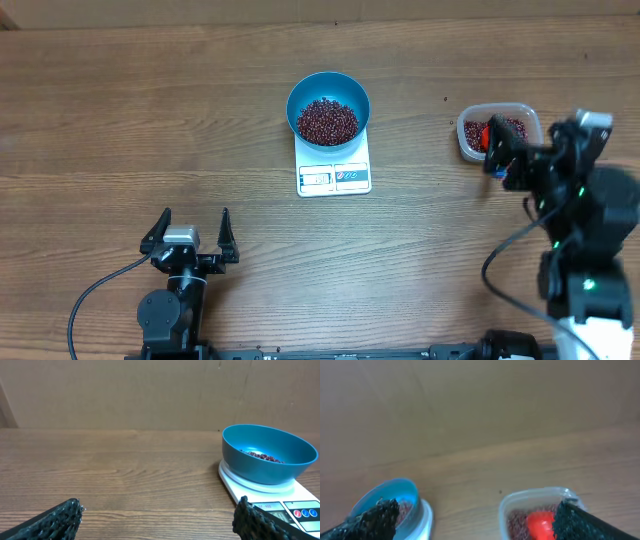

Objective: Scoop item into bowl and weigh 150g on scale

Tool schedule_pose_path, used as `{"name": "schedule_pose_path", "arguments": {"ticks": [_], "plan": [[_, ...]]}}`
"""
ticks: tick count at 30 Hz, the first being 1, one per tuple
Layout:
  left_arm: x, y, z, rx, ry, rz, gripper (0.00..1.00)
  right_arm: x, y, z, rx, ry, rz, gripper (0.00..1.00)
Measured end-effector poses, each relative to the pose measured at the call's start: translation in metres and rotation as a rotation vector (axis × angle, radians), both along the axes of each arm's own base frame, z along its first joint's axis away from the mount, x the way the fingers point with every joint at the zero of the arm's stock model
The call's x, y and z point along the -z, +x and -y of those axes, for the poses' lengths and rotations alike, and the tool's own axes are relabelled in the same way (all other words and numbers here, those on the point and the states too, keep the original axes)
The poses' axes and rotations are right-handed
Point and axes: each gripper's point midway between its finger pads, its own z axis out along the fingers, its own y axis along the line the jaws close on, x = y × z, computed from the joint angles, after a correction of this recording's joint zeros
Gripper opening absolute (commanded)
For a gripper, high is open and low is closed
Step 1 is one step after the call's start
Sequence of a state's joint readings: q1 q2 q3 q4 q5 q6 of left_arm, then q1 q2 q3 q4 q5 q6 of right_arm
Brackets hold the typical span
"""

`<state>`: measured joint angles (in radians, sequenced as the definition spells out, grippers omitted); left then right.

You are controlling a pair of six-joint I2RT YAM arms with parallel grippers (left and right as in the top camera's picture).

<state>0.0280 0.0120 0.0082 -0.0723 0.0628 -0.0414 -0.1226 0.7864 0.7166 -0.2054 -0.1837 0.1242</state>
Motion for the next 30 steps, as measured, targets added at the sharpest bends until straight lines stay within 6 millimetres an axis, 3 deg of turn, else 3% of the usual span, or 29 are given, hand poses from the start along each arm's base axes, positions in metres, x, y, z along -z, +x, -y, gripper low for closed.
{"name": "schedule_pose_path", "arguments": {"ticks": [5, 12, 16, 30], "plan": [[0.000, 0.000, 0.000, 0.000, 0.000, 0.000, 0.99, 0.010, -0.015, -0.007, -0.025, 0.018, 0.150, 1.00], [0.000, 0.000, 0.000, 0.000, 0.000, 0.000, 0.99, 0.049, -0.028, -0.010, -0.028, 0.068, 0.196, 1.00], [0.000, 0.000, 0.000, 0.000, 0.000, 0.000, 0.99, 0.080, -0.033, -0.012, -0.030, 0.106, 0.158, 1.00], [0.000, 0.000, 0.000, 0.000, 0.000, 0.000, 1.00, 0.145, -0.051, -0.016, -0.029, 0.138, 0.048, 1.00]]}}
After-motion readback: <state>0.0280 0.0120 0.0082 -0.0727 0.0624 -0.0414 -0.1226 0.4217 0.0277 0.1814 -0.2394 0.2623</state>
